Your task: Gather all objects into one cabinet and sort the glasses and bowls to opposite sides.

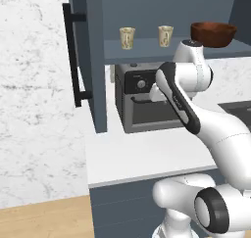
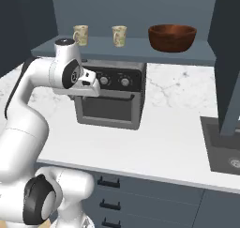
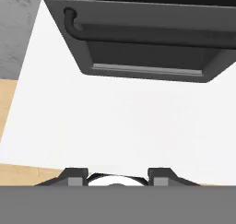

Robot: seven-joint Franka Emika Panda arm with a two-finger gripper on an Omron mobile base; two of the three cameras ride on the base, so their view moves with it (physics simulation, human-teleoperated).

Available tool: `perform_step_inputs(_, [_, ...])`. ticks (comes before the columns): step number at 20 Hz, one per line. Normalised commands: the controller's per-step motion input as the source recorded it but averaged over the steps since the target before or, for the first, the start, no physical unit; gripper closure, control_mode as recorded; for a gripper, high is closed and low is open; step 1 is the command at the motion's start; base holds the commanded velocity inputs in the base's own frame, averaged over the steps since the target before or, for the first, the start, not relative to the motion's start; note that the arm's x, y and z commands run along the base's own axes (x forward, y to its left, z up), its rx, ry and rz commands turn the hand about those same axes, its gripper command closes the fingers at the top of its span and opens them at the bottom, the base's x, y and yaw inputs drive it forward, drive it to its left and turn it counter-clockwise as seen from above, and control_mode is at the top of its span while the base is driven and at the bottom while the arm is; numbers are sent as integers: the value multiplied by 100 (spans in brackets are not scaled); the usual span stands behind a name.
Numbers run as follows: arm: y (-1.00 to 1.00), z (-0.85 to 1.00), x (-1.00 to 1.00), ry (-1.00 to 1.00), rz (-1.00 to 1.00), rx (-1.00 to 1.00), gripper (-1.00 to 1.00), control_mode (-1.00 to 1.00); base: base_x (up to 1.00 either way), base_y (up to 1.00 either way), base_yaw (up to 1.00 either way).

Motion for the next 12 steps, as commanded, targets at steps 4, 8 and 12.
perform_step_inputs(4, [0,0,0,0,0,0,-100,100,-30,-1,0])
perform_step_inputs(8, [0,0,0,0,0,0,-100,100,-93,-18,0])
perform_step_inputs(12, [0,0,0,0,0,0,-100,100,-95,-10,0])
